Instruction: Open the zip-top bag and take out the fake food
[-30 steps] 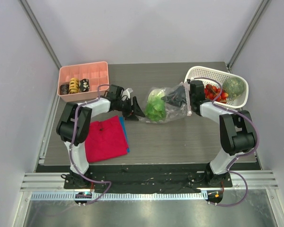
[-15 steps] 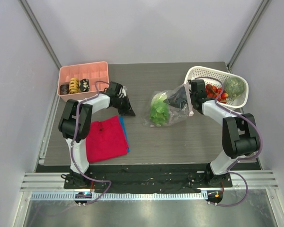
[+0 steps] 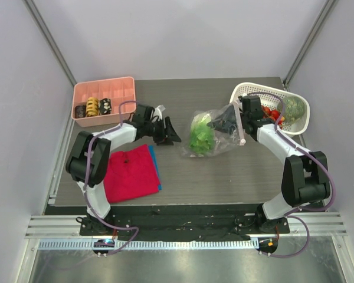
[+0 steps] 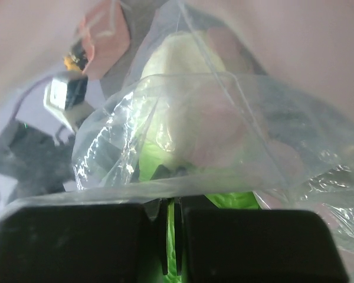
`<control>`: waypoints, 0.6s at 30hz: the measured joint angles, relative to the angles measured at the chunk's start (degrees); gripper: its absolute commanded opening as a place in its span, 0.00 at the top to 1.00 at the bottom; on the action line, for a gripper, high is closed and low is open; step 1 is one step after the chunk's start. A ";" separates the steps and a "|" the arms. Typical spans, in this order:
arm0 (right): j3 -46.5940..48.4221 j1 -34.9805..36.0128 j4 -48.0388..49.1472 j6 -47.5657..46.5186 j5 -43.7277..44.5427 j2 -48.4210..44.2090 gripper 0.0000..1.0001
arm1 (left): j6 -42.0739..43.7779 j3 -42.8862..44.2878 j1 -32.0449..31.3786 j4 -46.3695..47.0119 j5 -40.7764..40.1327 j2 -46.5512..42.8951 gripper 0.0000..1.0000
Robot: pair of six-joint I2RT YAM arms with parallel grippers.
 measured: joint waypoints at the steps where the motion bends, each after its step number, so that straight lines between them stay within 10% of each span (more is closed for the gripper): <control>1: 0.28 -0.09 -0.02 0.68 0.00 0.00 0.99 | 0.37 -1.01 -0.50 1.07 0.66 -1.16 0.24; 4: 1.29 -0.46 0.07 2.82 0.00 0.00 0.99 | 2.19 -5.49 -1.79 3.41 2.51 -6.45 0.00; 9: 2.95 -1.27 2.10 7.67 -0.76 0.50 0.99 | 1.20 -11.74 -1.25 12.24 5.16 -11.06 0.00; 18: 3.23 -1.49 5.66 14.80 -3.91 1.66 0.99 | -15.67 -15.52 -1.20 39.85 9.22 -1.97 0.29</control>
